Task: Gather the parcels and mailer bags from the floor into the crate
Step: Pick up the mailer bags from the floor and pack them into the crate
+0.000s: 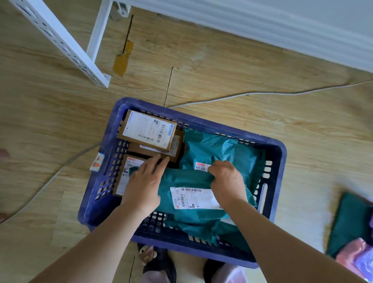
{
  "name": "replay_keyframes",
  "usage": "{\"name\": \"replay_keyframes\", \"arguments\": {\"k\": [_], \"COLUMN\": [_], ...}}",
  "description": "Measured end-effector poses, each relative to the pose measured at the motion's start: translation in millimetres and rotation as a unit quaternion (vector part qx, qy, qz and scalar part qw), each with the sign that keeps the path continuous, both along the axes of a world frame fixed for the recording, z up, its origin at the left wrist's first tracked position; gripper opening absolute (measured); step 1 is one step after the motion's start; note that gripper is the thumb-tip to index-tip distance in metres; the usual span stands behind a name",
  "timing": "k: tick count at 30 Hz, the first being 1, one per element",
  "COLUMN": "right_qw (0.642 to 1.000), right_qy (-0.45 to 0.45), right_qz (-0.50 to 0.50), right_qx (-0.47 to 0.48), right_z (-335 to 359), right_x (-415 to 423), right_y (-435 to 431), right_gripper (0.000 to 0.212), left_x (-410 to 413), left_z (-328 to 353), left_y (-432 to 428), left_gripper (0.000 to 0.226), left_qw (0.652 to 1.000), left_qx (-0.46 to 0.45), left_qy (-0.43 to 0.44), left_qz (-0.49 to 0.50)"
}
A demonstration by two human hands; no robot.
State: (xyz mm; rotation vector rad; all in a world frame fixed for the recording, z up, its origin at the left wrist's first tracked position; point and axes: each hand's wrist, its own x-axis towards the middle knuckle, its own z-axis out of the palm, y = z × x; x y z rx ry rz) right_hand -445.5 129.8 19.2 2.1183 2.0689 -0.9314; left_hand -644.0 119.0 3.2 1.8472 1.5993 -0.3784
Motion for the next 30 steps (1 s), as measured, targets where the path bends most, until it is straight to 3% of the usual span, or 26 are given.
{"name": "replay_keyframes", "arguments": {"k": [4,9,13,18,21,27,30], "right_qw": [0.999,0.997,0.987,0.985,0.986,0.995,0.987], "right_qy": [0.019,-0.041,-0.141,-0.096,-0.079,-0.071,-0.087], "right_qz": [-0.018,-0.061,0.020,0.083,0.052,0.003,-0.009], "right_qx": [0.021,-0.006,-0.070,-0.113,-0.139,-0.076,-0.138], "right_z": [-0.8,6.2,22.6,39.8,43.7,46.8,40.7], "right_x": [7.1,29.9,49.2,36.8,41.2,38.1,36.3], "right_y": [-3.5,-12.1,-19.1,-24.1,-20.9,-13.8,-9.3], "right_gripper": [0.029,0.027,0.034,0.043,0.034,0.034,0.027], "left_x": [23.6,50.7,64.2,93.8,104.5,92.9,67.5], "left_z": [-2.0,11.8,30.2,54.4,65.2,76.2,71.4], "left_y": [11.0,21.5,19.5,27.5,34.0,35.2,40.7], "left_gripper": [0.085,0.022,0.021,0.024,0.025,0.018,0.018], "left_qw": [0.998,0.996,0.985,0.969,0.963,0.974,0.970], "left_qx": [-0.012,0.012,0.067,0.116,0.129,0.109,0.058], "left_qy": [0.008,0.051,0.072,0.055,0.073,0.109,0.172], "left_qz": [-0.066,-0.066,-0.140,-0.213,-0.227,-0.168,-0.162]}}
